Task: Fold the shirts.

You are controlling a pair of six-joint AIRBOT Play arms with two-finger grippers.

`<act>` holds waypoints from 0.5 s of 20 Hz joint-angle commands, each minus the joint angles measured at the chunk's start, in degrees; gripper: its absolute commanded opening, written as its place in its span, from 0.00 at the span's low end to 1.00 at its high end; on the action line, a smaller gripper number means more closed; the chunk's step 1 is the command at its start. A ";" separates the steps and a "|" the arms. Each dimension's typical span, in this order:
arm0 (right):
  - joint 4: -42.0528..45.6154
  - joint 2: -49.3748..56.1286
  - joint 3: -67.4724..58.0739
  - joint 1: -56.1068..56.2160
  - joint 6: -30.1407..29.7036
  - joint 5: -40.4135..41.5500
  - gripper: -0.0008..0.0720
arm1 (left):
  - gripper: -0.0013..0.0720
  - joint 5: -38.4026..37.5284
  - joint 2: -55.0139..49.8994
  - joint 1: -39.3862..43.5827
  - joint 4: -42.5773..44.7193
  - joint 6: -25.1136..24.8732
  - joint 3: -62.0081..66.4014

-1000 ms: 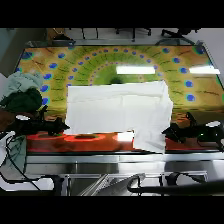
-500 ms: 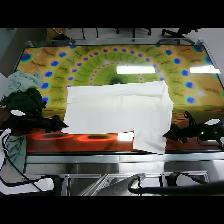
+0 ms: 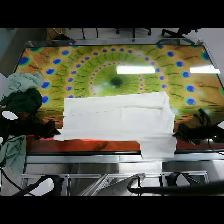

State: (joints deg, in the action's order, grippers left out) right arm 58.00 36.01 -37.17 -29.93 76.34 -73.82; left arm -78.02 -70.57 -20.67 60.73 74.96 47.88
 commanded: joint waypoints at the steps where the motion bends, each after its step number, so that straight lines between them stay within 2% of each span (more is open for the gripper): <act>1: -17.57 3.63 -7.08 0.15 -13.35 8.28 0.03 | 0.04 -0.04 -0.68 3.69 0.61 2.67 9.57; 3: -26.45 11.30 -12.55 0.15 -20.57 10.10 0.03 | 0.04 0.04 -4.57 6.45 0.61 3.65 17.07; 6: -35.26 23.28 -19.34 0.31 -27.47 12.76 0.03 | 0.04 2.25 -11.93 9.92 0.79 4.61 25.57; 10: -39.23 37.48 -25.68 3.58 -34.16 15.26 0.04 | 0.04 4.57 -22.43 12.26 0.76 6.60 34.23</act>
State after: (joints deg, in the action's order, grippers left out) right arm 24.51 64.20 -58.28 -28.21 48.93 -60.90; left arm -75.09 -86.39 -10.39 61.39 80.20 75.77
